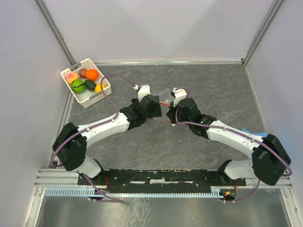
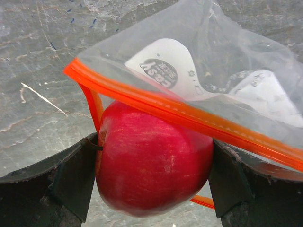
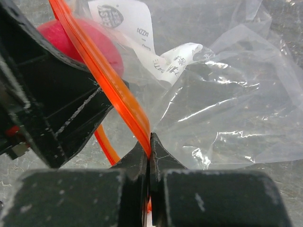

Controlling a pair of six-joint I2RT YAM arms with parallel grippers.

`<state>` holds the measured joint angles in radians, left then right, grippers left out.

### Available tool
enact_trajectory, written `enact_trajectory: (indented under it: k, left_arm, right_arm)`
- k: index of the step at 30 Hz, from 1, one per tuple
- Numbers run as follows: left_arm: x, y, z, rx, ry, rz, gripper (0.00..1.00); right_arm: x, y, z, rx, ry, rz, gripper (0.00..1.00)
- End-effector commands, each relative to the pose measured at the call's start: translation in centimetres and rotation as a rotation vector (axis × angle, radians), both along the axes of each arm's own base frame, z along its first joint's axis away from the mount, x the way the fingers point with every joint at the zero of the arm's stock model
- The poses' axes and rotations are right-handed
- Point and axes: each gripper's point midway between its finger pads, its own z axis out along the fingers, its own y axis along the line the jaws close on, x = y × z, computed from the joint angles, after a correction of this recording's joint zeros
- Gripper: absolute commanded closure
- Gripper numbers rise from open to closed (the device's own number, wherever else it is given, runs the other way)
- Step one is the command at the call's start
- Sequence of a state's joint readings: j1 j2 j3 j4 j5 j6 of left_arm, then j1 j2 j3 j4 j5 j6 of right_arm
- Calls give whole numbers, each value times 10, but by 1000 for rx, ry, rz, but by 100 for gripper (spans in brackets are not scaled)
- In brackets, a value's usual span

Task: Place the food in the zip-top bag and seal the zipper
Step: Place the fake fruit in the zipper food storage bag.

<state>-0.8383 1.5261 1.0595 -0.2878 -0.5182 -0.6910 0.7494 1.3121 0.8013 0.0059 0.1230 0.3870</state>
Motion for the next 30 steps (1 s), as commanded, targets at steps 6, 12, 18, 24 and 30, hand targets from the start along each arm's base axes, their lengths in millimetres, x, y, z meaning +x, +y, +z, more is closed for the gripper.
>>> enact_trajectory:
  k: [6, 12, 18, 24, 30]
  left_arm:
    - [6, -15, 35, -181, -32, 63, 33]
    - [8, -8, 24, -213, -20, 166, 28]
    - [16, 20, 11, -84, -48, 295, 27]
    - [14, 29, -3, -8, -19, 324, 27]
    - [11, 8, 7, -131, -2, 251, 23]
  right_arm:
    - [5, 18, 10, 84, 4, 25, 98]
    - [4, 22, 10, 107, 14, 39, 98]
    - [0, 29, 10, 137, 30, 62, 98]
    - [0, 32, 10, 153, 35, 68, 98]
    - [0, 34, 8, 157, 47, 69, 99]
